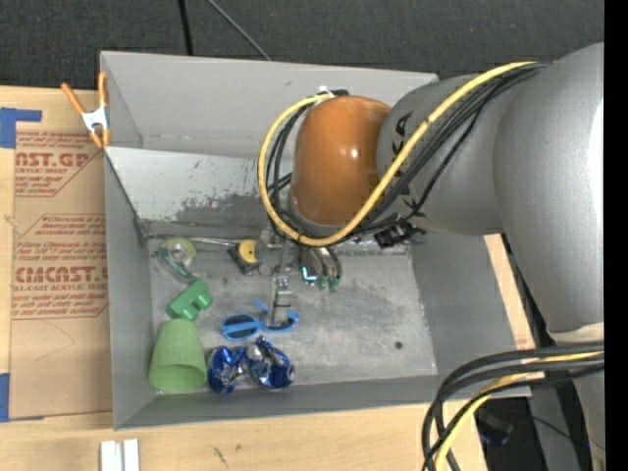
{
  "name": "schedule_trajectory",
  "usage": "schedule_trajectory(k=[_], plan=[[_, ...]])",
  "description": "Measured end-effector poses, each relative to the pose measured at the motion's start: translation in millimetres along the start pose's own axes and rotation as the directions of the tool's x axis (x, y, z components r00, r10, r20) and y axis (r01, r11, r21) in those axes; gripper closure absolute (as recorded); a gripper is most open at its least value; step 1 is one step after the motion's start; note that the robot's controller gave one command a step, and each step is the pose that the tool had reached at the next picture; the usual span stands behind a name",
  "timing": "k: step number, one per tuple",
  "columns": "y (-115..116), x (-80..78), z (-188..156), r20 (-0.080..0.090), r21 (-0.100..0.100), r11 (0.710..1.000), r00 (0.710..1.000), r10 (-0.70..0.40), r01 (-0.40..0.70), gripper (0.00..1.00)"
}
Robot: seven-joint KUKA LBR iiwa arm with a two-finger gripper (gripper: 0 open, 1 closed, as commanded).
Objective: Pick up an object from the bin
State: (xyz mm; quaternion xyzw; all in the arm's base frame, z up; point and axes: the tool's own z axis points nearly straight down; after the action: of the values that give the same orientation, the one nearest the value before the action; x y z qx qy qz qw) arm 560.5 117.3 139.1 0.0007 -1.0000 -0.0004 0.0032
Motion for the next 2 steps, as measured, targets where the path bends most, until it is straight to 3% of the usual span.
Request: schedule_trajectory(k=[1, 2], plan=[[6.4, 69.4, 62.3, 0.011, 0.002, 0.979, 0.979, -0.206, 0.206, 0.0], [7.8, 67.9, 61.8, 0.017, -0.001, 0.979, 0.979, -0.205, 0.205, 1.0]])
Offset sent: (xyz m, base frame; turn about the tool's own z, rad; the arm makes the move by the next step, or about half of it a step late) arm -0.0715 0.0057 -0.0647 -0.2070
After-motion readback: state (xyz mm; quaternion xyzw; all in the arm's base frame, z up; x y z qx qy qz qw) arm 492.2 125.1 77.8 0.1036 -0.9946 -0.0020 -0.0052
